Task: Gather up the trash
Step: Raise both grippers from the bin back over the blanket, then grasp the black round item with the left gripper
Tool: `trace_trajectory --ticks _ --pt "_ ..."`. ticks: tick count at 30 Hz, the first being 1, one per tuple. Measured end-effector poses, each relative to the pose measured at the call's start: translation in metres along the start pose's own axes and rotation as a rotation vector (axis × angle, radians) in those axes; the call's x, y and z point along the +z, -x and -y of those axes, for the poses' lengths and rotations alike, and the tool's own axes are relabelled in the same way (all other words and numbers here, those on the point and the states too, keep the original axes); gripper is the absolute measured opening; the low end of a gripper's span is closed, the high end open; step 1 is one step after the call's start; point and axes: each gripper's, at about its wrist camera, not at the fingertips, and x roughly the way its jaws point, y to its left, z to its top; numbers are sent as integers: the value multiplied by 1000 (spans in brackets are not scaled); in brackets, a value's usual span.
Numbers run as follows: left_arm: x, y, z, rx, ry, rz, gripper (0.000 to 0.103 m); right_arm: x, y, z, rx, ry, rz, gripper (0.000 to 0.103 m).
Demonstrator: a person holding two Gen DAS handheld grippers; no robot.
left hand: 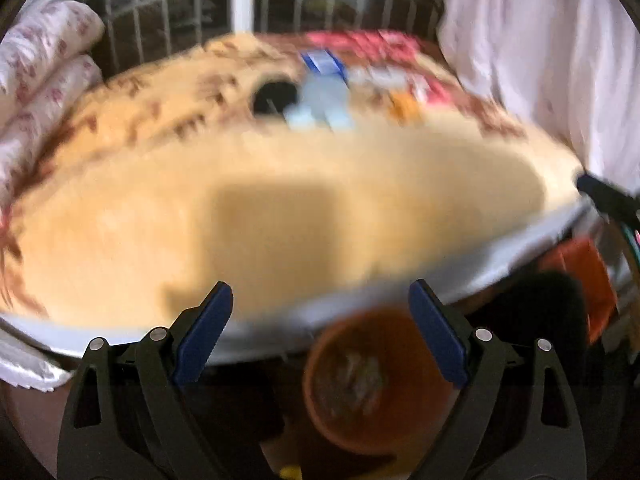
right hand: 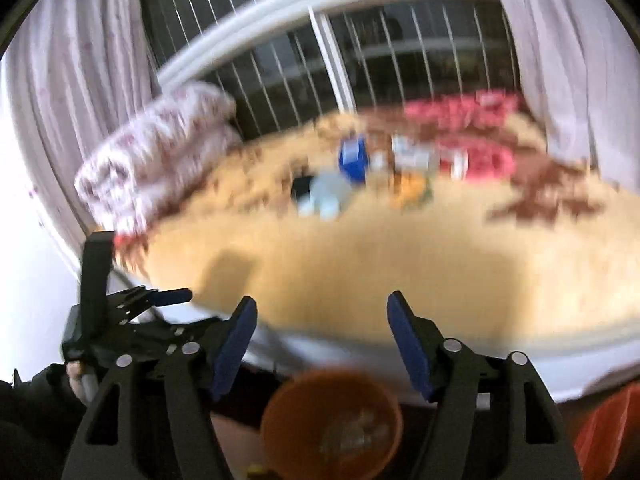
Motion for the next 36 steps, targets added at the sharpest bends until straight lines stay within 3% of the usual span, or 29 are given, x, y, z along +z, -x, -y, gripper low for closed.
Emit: trace_trajectory --ticks 4,11,16,20,21,22,23,24,29,36 --pt "67 -27 -23 40 77 42 87 10 -20 12 -9 -24 -19 68" --pt "152 -108 -57 55 219 -18 87 -3 -56 42 -42 -79 -90 68" --pt "171 -152 -60 79 229 -75 87 -5 -69 62 -59 -119 -115 68" --pt "173 -196 -78 7 314 -194 87 -5 -75 70 -53 -136 -124 68" --pt "175 -199 -76 27 295 -193 87 -4 -75 70 -54 -132 -123 68" --pt "176 -199 -73 43 271 -188 82 -3 -76 69 -57 -124 -122 68" --pt "177 -196 -69 44 246 -170 66 -1 -76 66 -62 -113 -121 68" --pt "176 -193 -67 22 235 -153 56 1 -75 63 -66 -103 -118 68" --pt "164 -165 -54 76 181 -79 54 19 -70 56 -44 -66 -108 68" --pt "133 -92 -50 33 174 42 54 83 -93 75 -91 50 -80 68"
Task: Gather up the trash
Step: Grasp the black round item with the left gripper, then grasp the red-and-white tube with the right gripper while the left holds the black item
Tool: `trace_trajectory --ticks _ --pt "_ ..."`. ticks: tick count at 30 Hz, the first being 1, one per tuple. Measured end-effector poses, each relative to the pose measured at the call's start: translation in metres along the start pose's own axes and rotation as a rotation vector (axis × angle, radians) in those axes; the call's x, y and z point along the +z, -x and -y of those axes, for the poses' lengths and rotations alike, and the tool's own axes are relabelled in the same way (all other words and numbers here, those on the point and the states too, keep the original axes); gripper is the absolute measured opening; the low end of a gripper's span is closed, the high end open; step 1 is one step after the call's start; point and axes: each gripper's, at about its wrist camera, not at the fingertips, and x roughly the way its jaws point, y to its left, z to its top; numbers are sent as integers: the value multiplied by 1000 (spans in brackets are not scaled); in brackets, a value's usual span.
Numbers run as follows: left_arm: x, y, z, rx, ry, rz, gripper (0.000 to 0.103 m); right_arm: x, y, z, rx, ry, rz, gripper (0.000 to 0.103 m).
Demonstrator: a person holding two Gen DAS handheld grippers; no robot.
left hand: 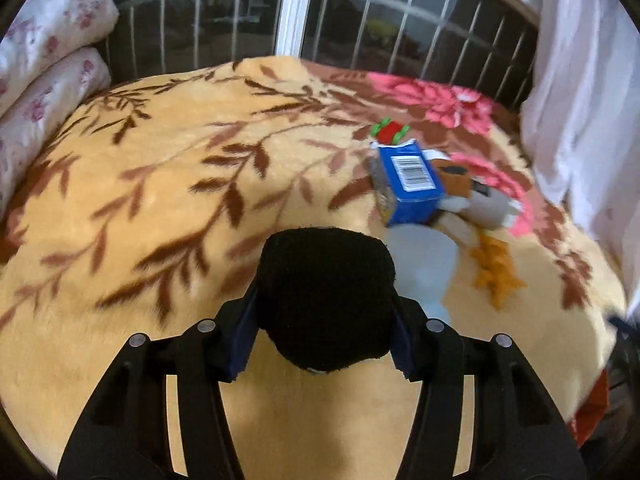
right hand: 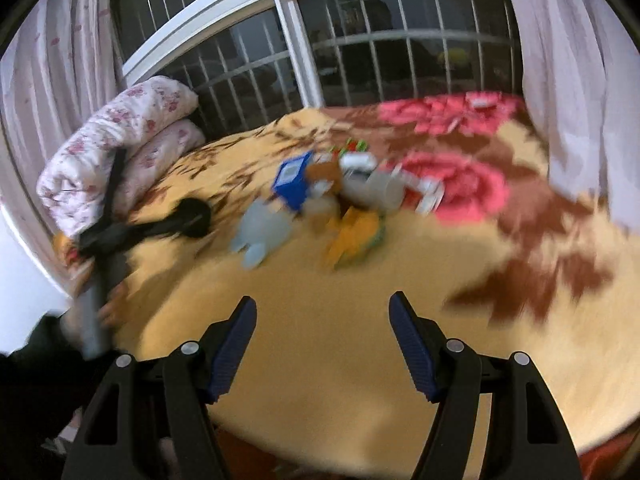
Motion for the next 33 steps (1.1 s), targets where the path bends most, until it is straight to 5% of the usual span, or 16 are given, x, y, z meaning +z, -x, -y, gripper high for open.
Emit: trace_trajectory --ticks 10,20,24,29,33 --pt "-35 22 9 39 -55 44 54 74 -102 60 -131 234 -128 67" --pt "-34 5 11 13 -48 18 54 98 -172 105 -73 277 -190 55" --pt "-32 1 17 26 -64 14 54 105 -196 116 -5 223 -247 34" --pt "-32 -3 21 29 -68 6 54 103 -181 113 22 180 -210 21" --pt "-31 1 25 27 -77 10 54 101 -148 114 -60 103 -162 21"
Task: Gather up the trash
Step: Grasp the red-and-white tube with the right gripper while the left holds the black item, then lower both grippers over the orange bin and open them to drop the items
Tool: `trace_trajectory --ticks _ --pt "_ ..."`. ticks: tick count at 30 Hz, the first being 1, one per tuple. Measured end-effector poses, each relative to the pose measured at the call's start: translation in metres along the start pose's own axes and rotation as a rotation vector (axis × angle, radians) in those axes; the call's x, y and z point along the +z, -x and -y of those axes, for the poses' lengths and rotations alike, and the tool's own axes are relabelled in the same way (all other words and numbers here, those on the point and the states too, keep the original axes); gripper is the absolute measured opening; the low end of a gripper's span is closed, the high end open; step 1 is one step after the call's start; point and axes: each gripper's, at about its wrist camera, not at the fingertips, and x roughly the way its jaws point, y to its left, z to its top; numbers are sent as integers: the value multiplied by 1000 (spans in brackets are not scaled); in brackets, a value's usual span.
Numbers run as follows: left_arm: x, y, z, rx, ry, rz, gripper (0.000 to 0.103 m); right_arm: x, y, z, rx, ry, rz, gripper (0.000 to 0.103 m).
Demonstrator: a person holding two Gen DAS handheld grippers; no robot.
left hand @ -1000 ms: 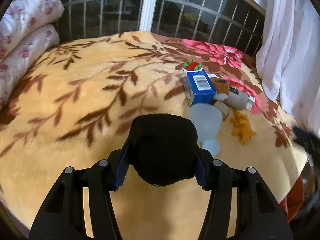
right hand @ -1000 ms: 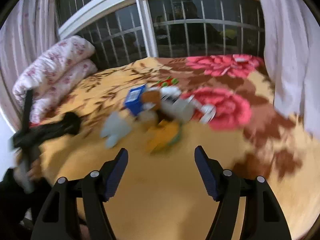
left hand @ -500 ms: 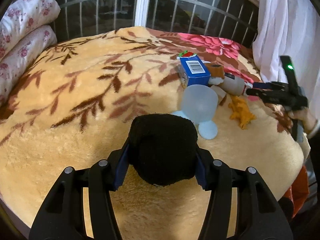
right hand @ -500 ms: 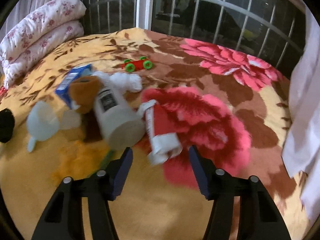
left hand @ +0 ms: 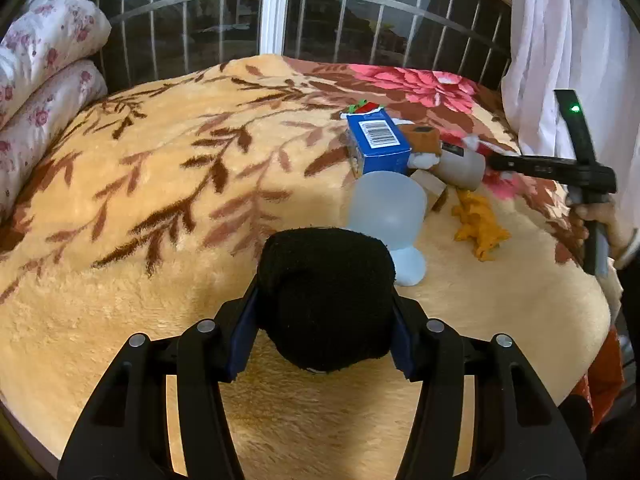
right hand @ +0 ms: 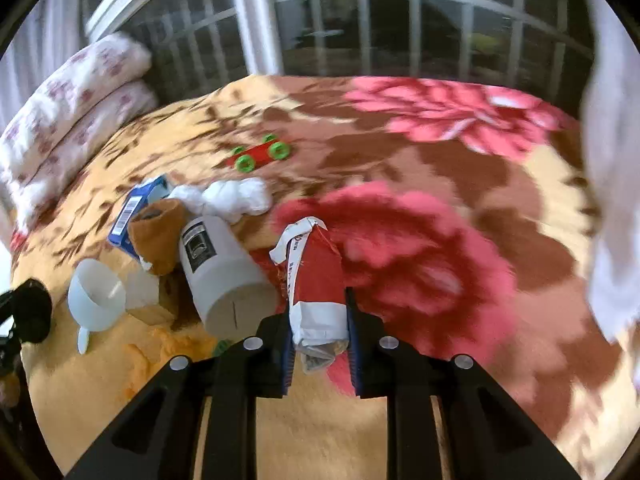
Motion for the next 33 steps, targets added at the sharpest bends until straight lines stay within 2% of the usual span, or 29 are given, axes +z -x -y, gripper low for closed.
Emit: trace_trajectory --ticks 3,4,6,9,11,17,24,26,29,33 --pt "3 7 4 2 -14 8 54 -9 31 4 -97 -87 26 21" --pt "4 9 5 -6 -11 9 54 -11 41 3 -85 -104 45 21" --pt "8 21 7 -24 -3 23 54 -19 75 -11 15 -117 117 21" --pt "5 47 15 -38 -25 69 54 -42 115 -49 24 -70 167 21" --pt "-4 65 22 -54 -54 89 54 -63 136 -70 79 -79 192 21" --pt "-50 102 34 -82 -123 87 54 -131 175 -131 141 -73 214 21" --pt "-114 109 48 -109 -174 -6 54 -216 192 -177 163 -125 185 22" --pt "-129 106 50 -119 -181 -35 54 -232 192 -183 174 -150 169 22" --pt "-152 103 52 -131 -190 -72 54 -255 185 -191 198 -188 116 22" --pt "-178 92 49 -136 -188 -134 54 -286 168 -212 173 -155 29 22"
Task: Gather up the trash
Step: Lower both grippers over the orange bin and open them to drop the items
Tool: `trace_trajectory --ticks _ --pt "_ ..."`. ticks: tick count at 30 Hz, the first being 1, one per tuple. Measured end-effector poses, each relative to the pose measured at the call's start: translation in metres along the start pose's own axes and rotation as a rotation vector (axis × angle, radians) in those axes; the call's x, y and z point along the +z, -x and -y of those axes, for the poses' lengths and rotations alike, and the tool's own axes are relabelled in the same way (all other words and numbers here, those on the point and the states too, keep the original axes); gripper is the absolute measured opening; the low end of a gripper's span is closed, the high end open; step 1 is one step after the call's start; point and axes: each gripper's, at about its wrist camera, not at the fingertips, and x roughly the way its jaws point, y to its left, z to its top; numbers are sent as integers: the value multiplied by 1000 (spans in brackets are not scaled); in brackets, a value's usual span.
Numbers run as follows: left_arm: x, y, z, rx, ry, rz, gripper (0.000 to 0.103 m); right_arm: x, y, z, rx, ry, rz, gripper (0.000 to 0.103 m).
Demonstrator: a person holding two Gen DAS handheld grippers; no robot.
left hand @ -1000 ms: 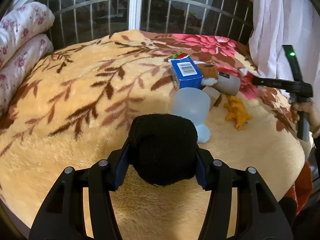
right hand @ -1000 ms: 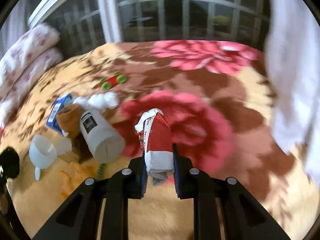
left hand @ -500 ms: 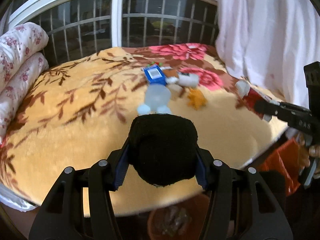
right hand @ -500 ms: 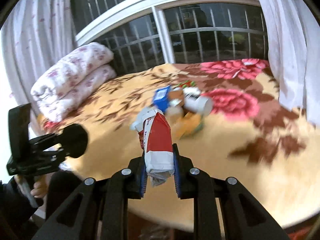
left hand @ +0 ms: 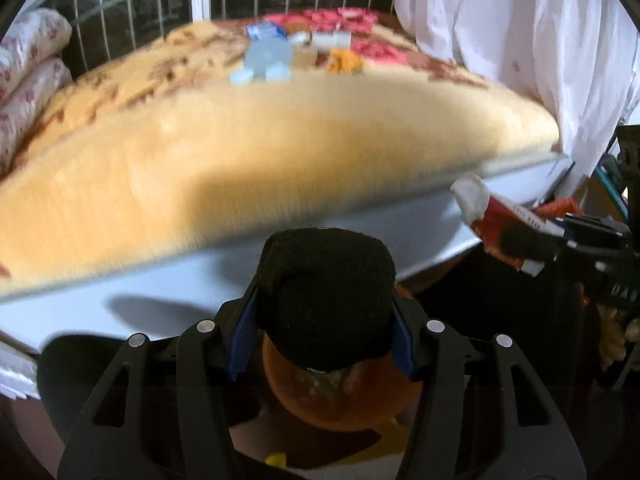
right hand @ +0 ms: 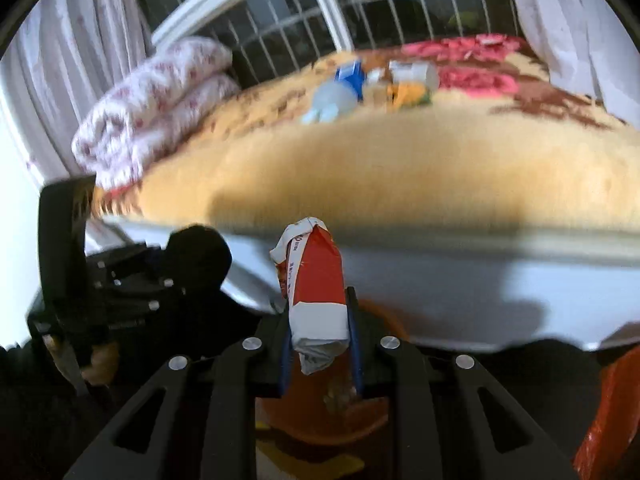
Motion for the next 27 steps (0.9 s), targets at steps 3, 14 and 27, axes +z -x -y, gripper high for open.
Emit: trace_trajectory --ticks 3,14,27 --pt "-16 -14 -2 2 19 -52 54 -17 -13 -5 4 -7 -39 22" --pt "-36 -58 -8 13 53 -201 55 -42 -64 -5 -16 -36 -167 22" --pt "-45 -100 -13 46 57 -349 69 -49 -101 -8 -44 -33 -283 48"
